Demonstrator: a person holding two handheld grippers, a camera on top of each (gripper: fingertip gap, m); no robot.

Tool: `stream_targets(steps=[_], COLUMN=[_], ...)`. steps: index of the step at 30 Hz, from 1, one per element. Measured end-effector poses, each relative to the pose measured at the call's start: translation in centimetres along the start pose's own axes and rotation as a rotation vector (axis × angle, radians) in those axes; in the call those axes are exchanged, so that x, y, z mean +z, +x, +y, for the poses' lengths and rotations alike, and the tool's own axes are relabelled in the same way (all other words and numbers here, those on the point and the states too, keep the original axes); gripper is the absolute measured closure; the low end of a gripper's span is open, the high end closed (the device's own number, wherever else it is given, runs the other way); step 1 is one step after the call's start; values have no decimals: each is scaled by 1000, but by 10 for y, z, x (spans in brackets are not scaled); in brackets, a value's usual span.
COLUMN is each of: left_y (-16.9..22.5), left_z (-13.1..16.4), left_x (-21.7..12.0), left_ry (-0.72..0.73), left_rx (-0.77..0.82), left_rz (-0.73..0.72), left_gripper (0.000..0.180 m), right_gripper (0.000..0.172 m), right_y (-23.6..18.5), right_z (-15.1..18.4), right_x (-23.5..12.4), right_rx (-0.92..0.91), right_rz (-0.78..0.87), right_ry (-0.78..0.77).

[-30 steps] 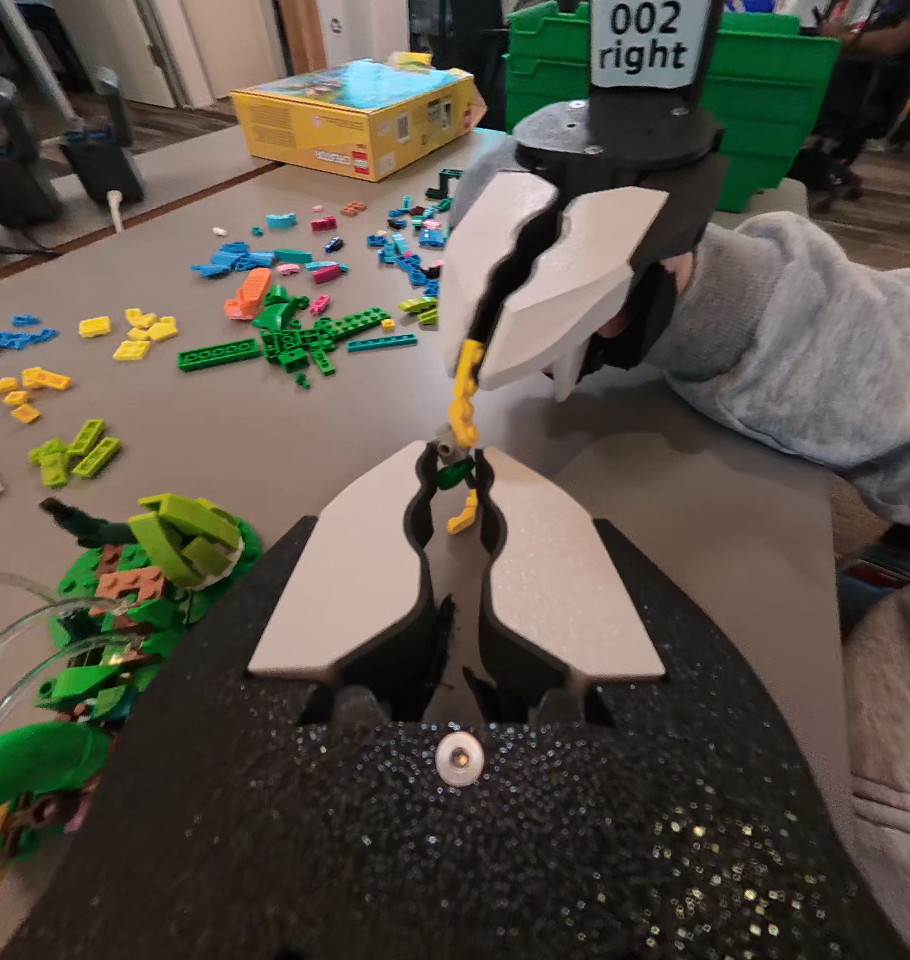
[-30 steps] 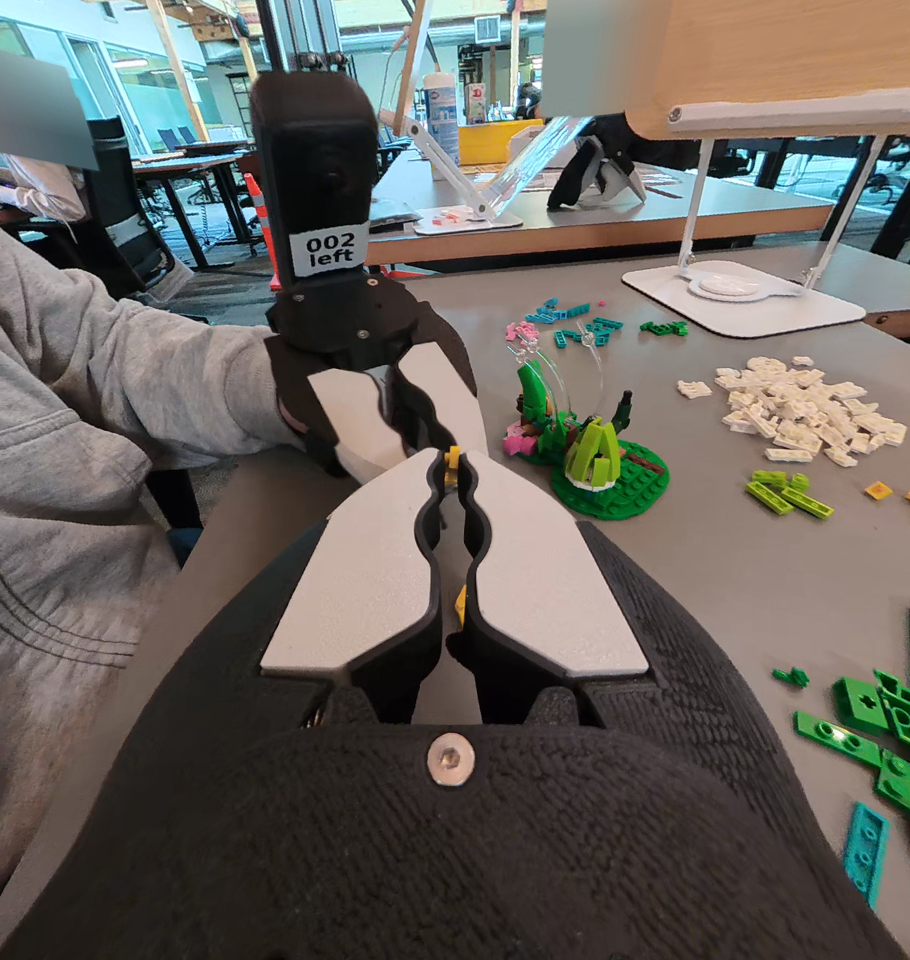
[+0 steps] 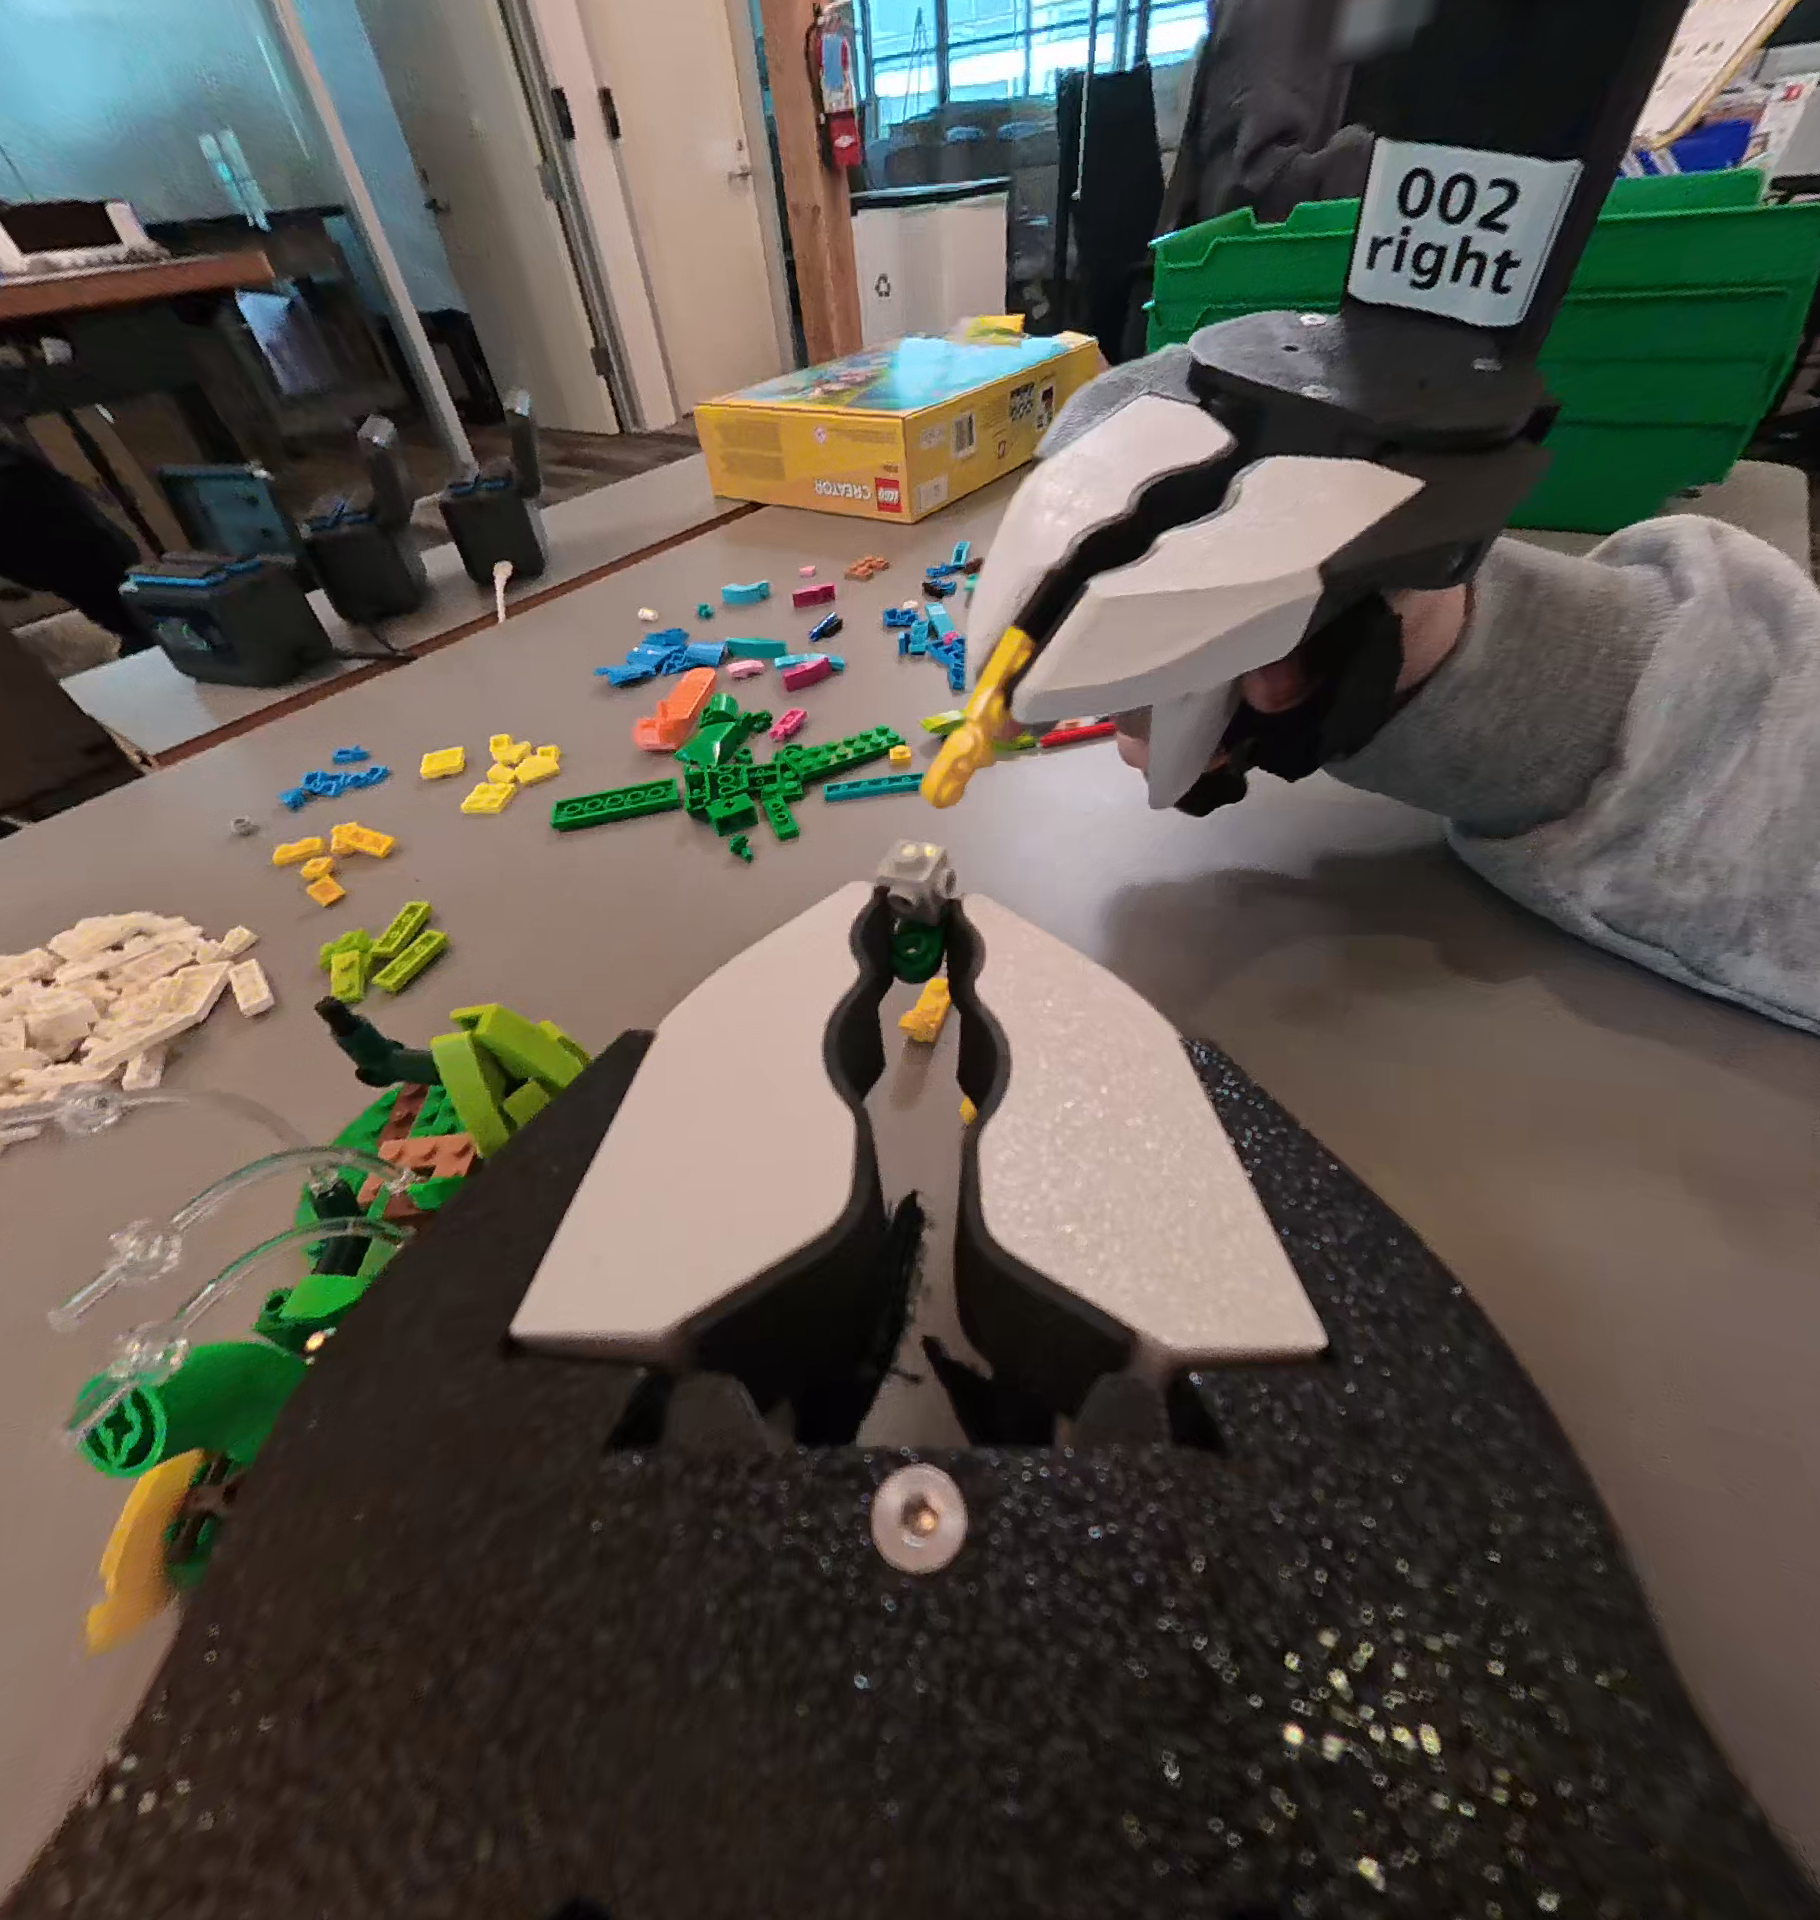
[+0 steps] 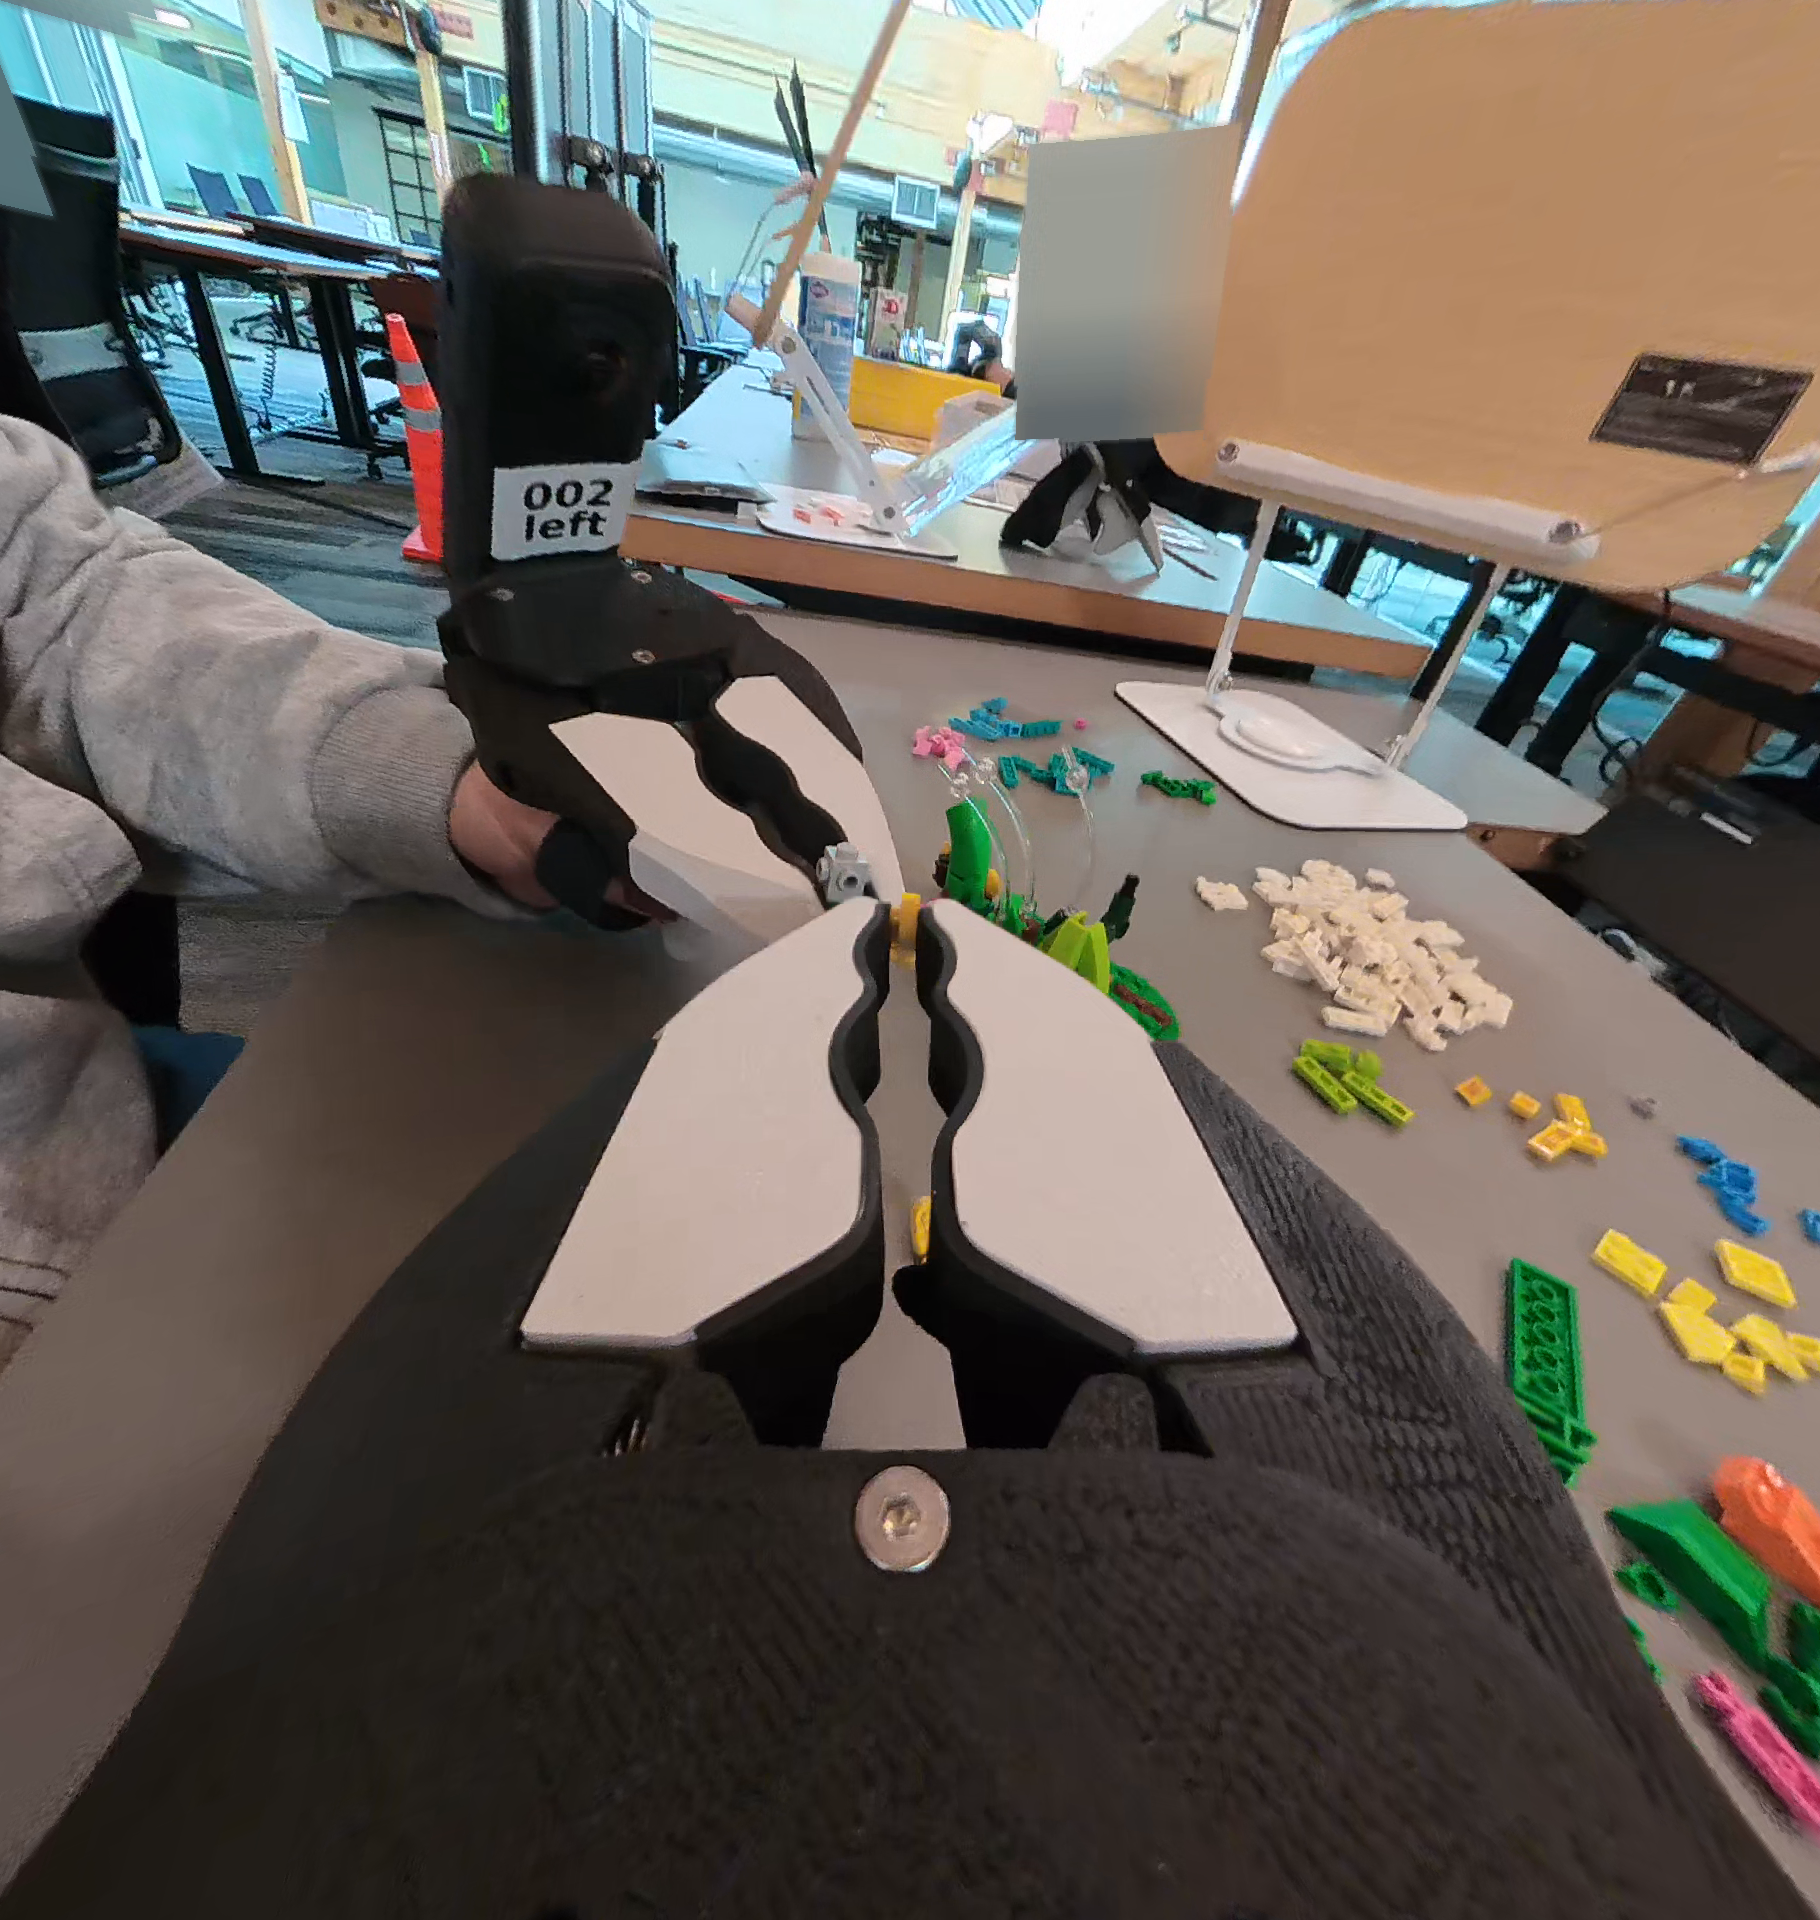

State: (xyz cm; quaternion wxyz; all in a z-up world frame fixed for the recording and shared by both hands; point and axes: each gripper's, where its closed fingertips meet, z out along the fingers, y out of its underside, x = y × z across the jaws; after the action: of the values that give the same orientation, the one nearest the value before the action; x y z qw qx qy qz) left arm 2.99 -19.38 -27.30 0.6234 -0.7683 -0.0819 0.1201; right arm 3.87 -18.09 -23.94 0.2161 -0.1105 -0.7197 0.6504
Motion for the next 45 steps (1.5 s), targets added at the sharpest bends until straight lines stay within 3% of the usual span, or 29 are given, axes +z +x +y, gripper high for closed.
stream_targets(steps=[3, 8, 13, 19, 24, 27, 32, 34, 38, 41, 45], left_y=[5, -7, -13, -12, -13, -14, -7, -8, -11, -12, -14], left_z=[4, 12, 5, -4, 0, -2, -1, 1, 1, 1, -1], left_x=[3, 3, 0, -2, 0, 1, 4, 3, 1, -1, -2], left_ry=[-21, -100, -46, 24, 16, 29, 22, 11, 11, 20, 32], left_rx=[0, 92, 140, 196, 147, 110, 169, 213, 233, 230, 235], left_rz=[24, -77, -149, -194, -168, -163, -155, -169, -182, -181, -188], left_gripper=[171, 171, 170, 170, 170, 170, 170, 170, 170, 171, 171], right_gripper=[168, 169, 169, 168, 169, 169, 168, 168, 168, 168, 168], right_y=[-1, 0, 25, 28, 26, 49, 126, 156, 209, 222, 236], right_z=[-2, -11, -13, -40, -39, -25, -9, 10, 64, 89, 118], right_x=[-1, -3, -4, 0, 6, 8, 30, 48, 71, 88, 86], right_rx=[-2, -59, -311, -901, -1065, -844, 129, 463, 724, 906, 891], right_rz=[-5, 16, 277, 567, 647, 653, 584, 497, 451, 367, 416], right_ry=[13, 68, 23, -45, -97, -154, -87, -184, -437, -502, -636])
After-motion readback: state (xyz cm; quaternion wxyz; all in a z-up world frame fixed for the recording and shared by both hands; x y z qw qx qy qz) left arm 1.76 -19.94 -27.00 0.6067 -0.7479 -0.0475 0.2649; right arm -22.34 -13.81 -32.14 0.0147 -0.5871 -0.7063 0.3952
